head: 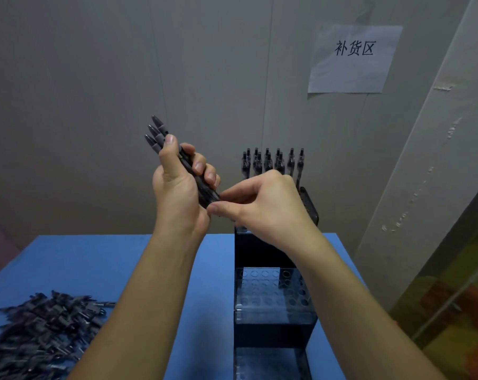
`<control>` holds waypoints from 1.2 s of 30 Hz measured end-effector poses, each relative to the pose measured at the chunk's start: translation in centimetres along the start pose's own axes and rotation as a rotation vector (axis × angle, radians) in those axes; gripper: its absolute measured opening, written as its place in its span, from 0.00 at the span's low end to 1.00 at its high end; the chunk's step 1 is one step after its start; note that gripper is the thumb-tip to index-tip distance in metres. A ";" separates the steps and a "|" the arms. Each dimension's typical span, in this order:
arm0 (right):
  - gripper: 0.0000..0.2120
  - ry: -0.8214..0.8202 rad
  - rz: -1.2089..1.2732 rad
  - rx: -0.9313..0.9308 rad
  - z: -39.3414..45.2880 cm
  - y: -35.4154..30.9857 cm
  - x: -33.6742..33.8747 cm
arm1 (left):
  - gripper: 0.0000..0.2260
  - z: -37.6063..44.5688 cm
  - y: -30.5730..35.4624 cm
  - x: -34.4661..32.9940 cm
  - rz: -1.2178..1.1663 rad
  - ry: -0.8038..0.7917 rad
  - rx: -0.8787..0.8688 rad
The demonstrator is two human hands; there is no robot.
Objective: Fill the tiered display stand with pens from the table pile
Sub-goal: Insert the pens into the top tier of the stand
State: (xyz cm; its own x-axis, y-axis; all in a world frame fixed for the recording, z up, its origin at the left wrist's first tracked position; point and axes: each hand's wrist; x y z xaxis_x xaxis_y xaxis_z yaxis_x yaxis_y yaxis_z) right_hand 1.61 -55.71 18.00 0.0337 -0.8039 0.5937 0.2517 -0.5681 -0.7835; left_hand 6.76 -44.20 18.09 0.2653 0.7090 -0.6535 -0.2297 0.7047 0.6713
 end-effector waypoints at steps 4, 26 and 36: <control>0.07 0.044 0.001 0.022 0.1 0.0 -0.5 | 0.15 -0.1 0.0 0.0 0.011 -0.003 -0.010; 0.09 0.082 0.560 0.079 -2.4 3.4 7.0 | 0.16 2.0 -0.6 4.1 0.389 0.037 -0.111; 0.07 0.536 0.377 0.146 -1.2 3.3 11.3 | 0.13 1.4 -1.6 5.5 0.672 -0.119 -0.095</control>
State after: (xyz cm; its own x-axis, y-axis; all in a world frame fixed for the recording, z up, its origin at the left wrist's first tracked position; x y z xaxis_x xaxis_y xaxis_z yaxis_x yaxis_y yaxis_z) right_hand 1.61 -66.86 21.94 -0.3305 -0.9403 0.0812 0.4465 -0.2315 -0.8643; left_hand 9.92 -41.44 13.89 0.1363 0.9888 -0.0602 -0.4602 0.1170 0.8801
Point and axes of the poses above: each hand's wrist, its own z-axis towards the middle knuckle, its own x-axis out of the back of the hand, y = z × x, and after that the axes turned 14 degrees about -y, right-handed
